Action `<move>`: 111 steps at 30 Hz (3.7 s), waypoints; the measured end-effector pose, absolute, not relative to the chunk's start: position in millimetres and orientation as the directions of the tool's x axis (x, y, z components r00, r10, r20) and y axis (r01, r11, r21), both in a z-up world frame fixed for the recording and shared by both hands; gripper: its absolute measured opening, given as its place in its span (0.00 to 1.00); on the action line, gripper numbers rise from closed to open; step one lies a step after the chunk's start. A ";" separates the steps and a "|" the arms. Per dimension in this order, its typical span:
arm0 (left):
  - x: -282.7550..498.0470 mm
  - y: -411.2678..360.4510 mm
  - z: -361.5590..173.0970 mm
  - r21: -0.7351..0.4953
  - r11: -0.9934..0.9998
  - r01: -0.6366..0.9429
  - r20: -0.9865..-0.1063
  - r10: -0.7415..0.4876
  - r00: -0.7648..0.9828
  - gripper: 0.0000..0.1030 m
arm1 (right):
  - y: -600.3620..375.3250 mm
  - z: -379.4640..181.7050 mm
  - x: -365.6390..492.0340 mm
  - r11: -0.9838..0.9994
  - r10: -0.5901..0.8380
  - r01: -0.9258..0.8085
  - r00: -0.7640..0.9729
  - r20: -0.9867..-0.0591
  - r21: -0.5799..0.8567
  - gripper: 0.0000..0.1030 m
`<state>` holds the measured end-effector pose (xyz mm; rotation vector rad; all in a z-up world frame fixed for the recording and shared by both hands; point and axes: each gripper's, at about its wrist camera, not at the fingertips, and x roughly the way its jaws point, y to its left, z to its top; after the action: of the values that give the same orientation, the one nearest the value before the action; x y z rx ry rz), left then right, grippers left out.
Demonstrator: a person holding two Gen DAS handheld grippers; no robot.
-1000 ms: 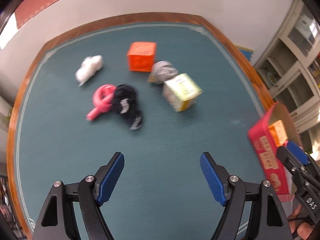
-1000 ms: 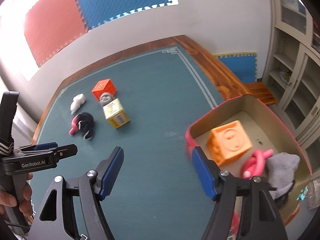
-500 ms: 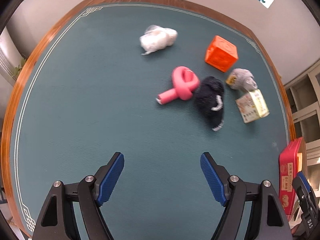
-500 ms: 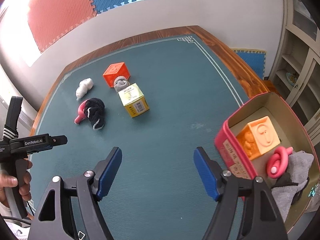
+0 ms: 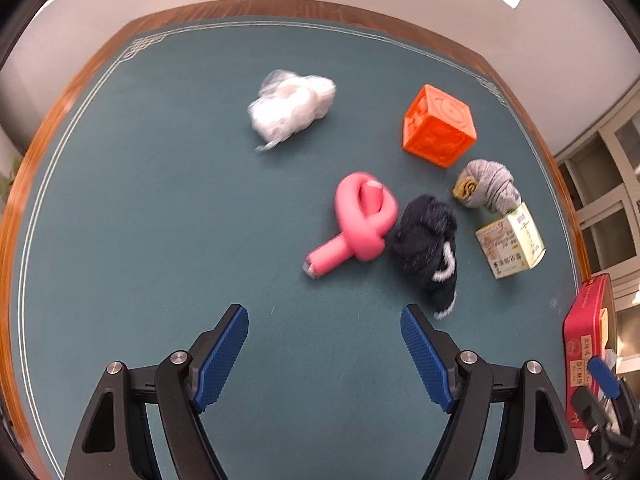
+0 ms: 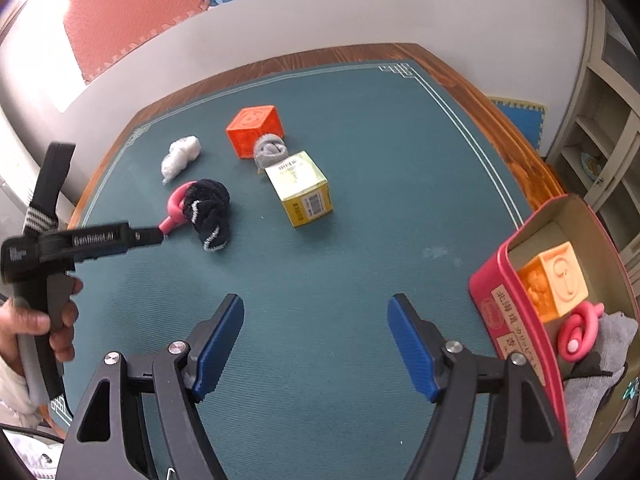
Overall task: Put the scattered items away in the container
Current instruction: 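Grasp the second pink foam tube with the left tool, then grasp the black sock with the right tool, then carry the pink tube and black sock toward the red tin box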
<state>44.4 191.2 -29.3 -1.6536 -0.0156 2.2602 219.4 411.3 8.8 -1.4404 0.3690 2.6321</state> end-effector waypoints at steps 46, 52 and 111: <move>-3.4 159.7 -25.1 -0.221 -0.943 -0.251 -0.909 0.292 -0.297 0.35 | 330.7 -20.5 83.4 -0.982 -0.184 0.050 -0.505 -0.843 0.184 0.75; 15.7 141.1 -24.4 -0.228 -0.946 -0.232 -0.910 0.292 -0.295 0.35 | 324.9 -38.5 60.6 -0.985 -0.169 0.040 -0.470 -0.867 0.170 0.75; 202.7 457.0 55.3 -0.164 -0.656 -0.737 -0.859 0.462 -0.219 0.35 | 591.7 48.9 323.9 -0.865 0.117 -0.437 -0.654 -0.748 0.246 0.43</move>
<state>202.7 457.0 55.3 -1.2395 0.3579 1.9518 323.9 591.7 48.9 -1.1037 0.5928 2.5346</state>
